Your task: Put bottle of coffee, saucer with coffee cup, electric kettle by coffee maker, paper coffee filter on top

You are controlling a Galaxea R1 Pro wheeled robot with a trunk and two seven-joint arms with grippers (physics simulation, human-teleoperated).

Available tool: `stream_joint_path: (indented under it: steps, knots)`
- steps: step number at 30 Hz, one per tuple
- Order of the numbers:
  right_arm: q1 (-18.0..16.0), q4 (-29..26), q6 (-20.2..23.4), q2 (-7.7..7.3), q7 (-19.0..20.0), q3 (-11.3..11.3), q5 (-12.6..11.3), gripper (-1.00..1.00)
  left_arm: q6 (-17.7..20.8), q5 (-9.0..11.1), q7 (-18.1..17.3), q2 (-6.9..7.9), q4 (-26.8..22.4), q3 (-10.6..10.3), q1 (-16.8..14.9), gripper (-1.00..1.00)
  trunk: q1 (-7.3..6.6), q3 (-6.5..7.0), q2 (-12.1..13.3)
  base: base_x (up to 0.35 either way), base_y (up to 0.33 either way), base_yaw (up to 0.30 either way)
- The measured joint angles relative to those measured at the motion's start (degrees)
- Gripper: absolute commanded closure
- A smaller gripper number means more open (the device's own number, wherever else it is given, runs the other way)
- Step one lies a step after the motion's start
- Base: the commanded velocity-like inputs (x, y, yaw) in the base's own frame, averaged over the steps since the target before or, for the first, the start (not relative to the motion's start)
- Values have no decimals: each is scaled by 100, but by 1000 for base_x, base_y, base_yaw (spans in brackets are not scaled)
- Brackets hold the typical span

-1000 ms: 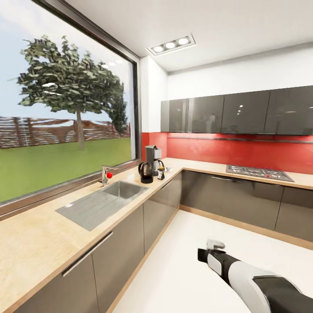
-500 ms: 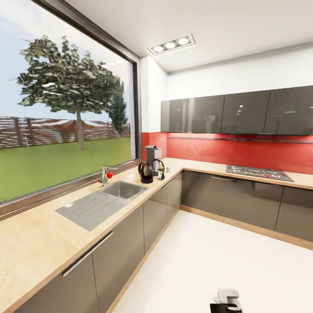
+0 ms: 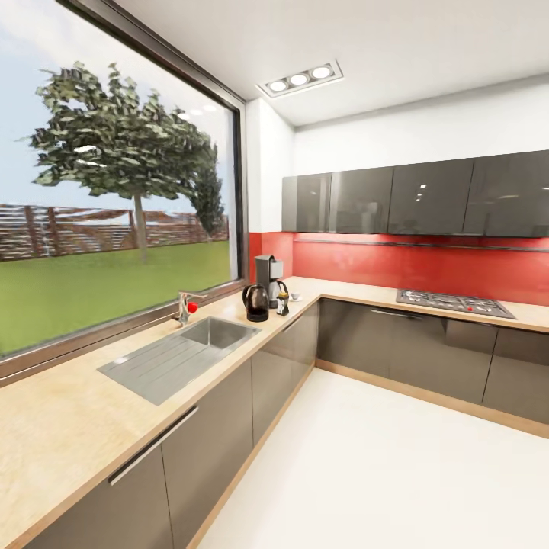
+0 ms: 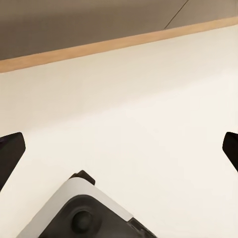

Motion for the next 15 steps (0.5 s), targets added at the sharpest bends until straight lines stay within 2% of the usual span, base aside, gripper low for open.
stream_joint_path:
  steps: [7,15]
  knots:
    - [196,3,86,18,161,0,4,100,0,2,1,-2,0,-2,1,-100,0,0,0,0,0,0]
    - [506,6,161,41,275,2,158,100,7,9,1,-2,0,-2,1,-100,0,0,0,0,0,0]
